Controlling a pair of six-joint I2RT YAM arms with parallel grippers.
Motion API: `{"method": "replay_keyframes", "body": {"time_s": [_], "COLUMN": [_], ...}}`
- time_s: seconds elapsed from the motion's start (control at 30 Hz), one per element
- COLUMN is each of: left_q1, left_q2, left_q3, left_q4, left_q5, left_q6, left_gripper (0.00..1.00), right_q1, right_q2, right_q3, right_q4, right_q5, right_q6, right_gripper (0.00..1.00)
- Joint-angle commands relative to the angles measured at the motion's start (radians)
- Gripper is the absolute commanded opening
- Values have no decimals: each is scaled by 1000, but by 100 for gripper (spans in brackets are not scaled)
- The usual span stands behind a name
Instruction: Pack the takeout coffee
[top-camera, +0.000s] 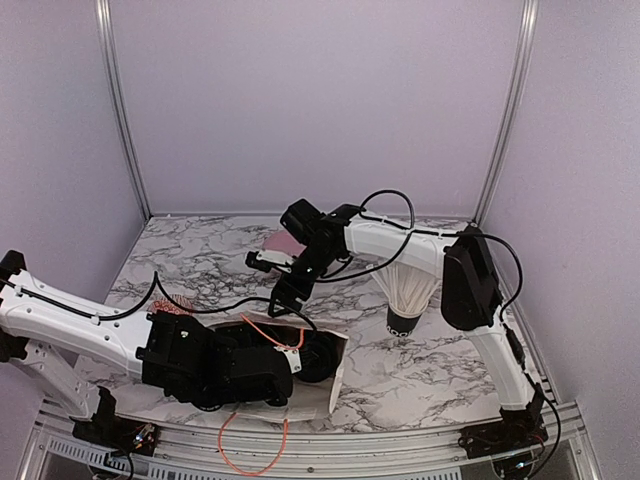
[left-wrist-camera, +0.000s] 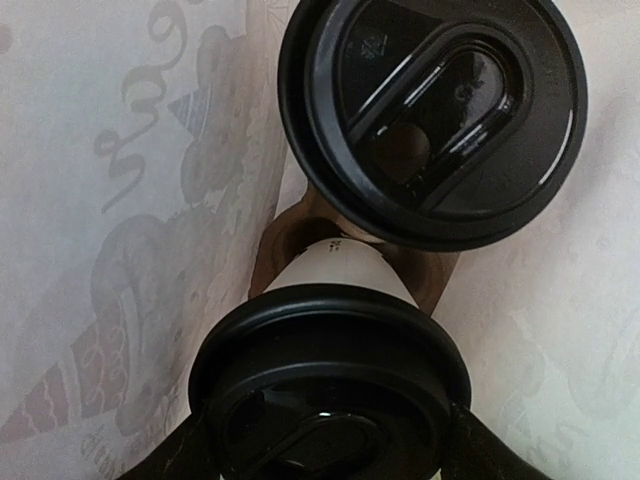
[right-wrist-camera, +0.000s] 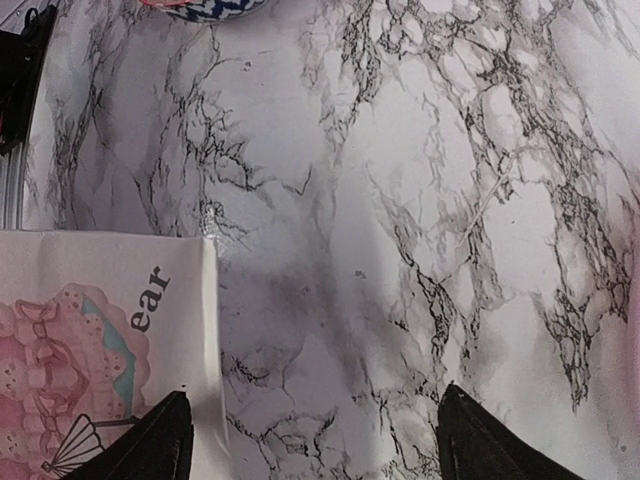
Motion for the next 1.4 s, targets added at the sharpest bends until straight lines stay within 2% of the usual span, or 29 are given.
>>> {"method": "replay_keyframes", "body": {"time_s": [0.0, 0.43, 0.6, 0.93, 1.07, 1.2, 1.3, 1.37], "left_q1": [18, 30, 33, 77, 90, 98, 112, 122], "left_q2": [-15, -3, -41, -16, -7, -5, -1, 6], "left_q3": [-23, -41, 20, 77, 92, 119, 129, 129], "left_q4": [25, 31, -47, -192, -212, -229, -236, -237], "left_q5": [17, 37, 121, 387, 479, 535, 559, 570], "left_q6": [14, 9, -13, -64, -79, -86, -82, -78], "left_gripper": [45, 45, 45, 45, 45, 45, 45, 45], "right_q1": [25, 45, 49, 47, 39, 12, -42, -100], "right_q2": [32, 36, 31, 27, 6, -24, -58, -109], "right_q3": [-12, -16, -6, -4, 5, 49, 114, 124], "right_q4": [-31, -47, -63, -102, -100, -89, -102, -103], "right_q5": [-35, -67, -75, -145, -42, 187, 204, 114], "right_q6": [-15, -31, -43, -65, -72, -99, -113, -134], "right_gripper": [81, 82, 82, 84, 85, 86, 86, 87]}}
